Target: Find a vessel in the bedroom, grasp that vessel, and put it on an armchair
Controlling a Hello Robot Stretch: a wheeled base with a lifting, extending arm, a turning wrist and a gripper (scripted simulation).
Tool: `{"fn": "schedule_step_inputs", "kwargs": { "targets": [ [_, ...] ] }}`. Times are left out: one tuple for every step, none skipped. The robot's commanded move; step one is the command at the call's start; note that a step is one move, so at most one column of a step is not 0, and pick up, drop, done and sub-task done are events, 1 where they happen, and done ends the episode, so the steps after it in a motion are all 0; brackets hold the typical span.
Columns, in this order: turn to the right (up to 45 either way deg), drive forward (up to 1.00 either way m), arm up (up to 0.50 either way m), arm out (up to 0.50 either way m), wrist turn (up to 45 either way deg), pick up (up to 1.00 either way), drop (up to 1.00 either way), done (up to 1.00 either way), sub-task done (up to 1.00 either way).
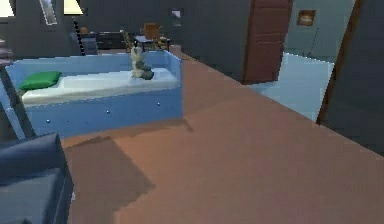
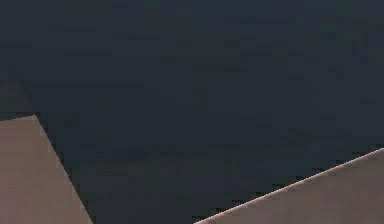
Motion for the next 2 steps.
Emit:
{"fn": "schedule_step_inputs", "kwargs": {
  "targets": [
    [3.0, 0.0, 0.0, 0.0, 0.0, 0.0, 0.0, 0.0, 0.0],
    [0.0, 0.3, 0.0, 0.0, 0.0, 0.0, 0.0, 0.0, 0.0]
  ]
}}
